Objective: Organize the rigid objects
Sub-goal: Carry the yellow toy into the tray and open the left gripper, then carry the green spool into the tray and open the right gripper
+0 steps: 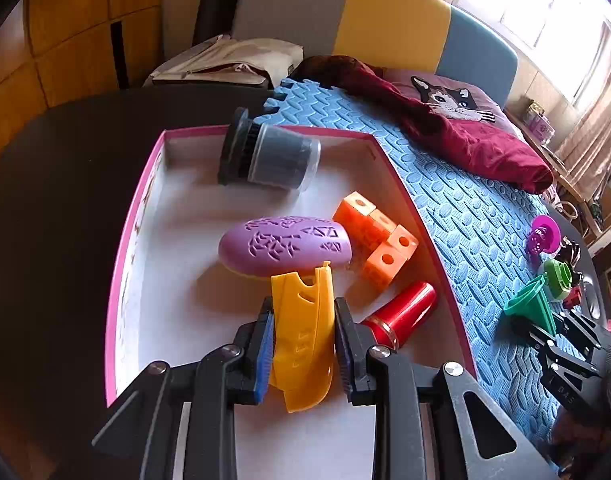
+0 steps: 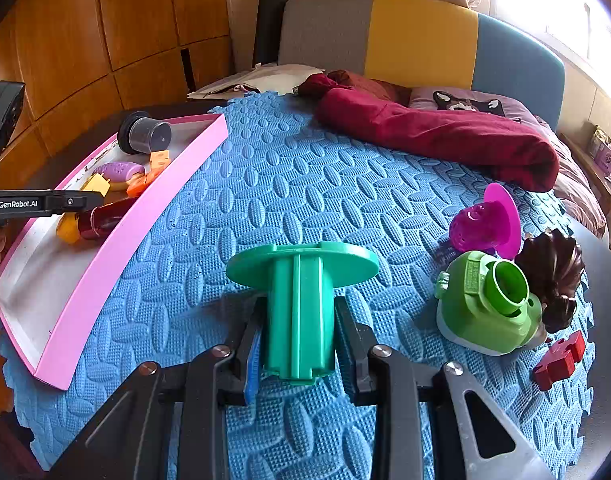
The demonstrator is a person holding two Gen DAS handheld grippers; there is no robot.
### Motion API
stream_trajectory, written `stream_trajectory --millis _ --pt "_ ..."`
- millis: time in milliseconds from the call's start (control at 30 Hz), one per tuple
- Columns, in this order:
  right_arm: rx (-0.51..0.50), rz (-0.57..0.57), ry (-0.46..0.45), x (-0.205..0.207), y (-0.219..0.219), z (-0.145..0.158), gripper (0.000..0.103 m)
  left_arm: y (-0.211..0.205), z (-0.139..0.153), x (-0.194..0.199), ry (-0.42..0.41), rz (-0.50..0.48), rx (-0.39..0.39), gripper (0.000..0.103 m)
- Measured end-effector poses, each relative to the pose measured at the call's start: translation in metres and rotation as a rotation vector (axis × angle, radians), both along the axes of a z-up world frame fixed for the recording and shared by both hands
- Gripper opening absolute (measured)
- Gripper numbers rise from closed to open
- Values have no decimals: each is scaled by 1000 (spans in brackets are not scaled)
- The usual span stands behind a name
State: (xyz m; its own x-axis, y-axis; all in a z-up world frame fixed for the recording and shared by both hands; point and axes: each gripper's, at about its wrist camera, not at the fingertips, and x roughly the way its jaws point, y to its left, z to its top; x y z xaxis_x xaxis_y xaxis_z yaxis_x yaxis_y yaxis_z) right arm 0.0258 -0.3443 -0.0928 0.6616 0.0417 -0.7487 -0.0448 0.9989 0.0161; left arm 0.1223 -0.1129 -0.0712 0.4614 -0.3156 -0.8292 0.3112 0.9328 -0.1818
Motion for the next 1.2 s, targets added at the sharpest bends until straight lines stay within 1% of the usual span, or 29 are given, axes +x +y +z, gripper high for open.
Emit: stream_trajectory --millis 67,133,333,400,500,567,600,633,800,967,1200 --pt "-1 0 0 0 0 0 31 2 -1 -2 6 2 -6 29" --pt "-1 0 0 0 0 0 31 5 -1 -6 7 6 -2 34" --pt "-7 0 -1 0 0 0 31 17 3 -19 -10 29 -8 34" --pt "-11 0 -1 0 1 0 31 20 7 -25 -31 36 1 35" --pt "-14 -1 -3 0 1 -1 31 23 15 -34 -75 55 40 35" --pt "-19 -1 -3 0 2 -1 31 25 22 -42 -108 74 61 39" --pt "-19 -1 -4 0 2 -1 31 26 24 -44 -114 80 58 44" --pt "-20 -1 -4 0 2 -1 31 28 27 -48 -124 91 54 45" --pt "-21 -1 -4 -1 3 -1 31 34 36 -58 -144 102 35 45" --pt "-26 -2 -5 -1 2 -1 31 36 39 -69 -167 107 61 45" --pt "-33 -3 -7 -2 3 -1 31 42 44 -82 -193 112 62 45"
